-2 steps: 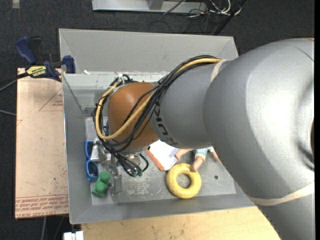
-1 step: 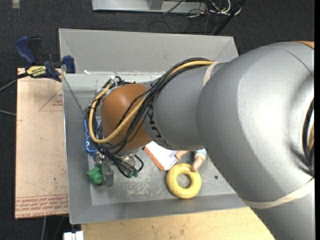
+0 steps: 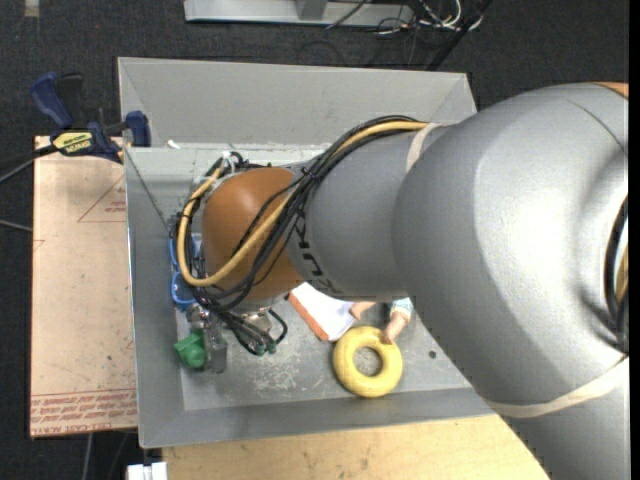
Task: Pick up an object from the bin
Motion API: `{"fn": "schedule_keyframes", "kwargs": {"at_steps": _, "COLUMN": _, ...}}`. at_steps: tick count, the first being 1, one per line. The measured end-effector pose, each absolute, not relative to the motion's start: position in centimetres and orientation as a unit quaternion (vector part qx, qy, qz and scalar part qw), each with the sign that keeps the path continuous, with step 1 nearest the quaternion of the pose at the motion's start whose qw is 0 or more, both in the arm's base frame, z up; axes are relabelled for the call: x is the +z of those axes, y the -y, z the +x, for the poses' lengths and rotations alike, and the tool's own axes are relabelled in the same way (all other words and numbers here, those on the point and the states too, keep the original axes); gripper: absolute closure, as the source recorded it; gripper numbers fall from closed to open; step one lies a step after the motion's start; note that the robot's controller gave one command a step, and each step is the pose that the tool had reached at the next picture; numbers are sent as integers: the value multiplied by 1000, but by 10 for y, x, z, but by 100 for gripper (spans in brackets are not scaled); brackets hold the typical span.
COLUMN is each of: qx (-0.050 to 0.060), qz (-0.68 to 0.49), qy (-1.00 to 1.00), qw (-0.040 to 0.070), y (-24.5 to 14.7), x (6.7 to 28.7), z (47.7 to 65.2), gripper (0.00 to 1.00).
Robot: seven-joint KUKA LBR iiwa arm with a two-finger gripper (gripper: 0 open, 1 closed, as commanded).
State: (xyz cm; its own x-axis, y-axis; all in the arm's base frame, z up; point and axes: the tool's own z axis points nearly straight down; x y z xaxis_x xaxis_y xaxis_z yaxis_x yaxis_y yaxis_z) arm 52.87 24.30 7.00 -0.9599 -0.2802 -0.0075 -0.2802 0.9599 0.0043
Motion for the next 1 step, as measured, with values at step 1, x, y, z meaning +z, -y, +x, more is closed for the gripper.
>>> {"fn": "schedule_keyframes", "kwargs": {"at_steps": 1, "qx": 4, "qz": -124, "qy": -992, "qw": 7, "y": -250, "x": 236, "z": 549, "gripper": 100}}
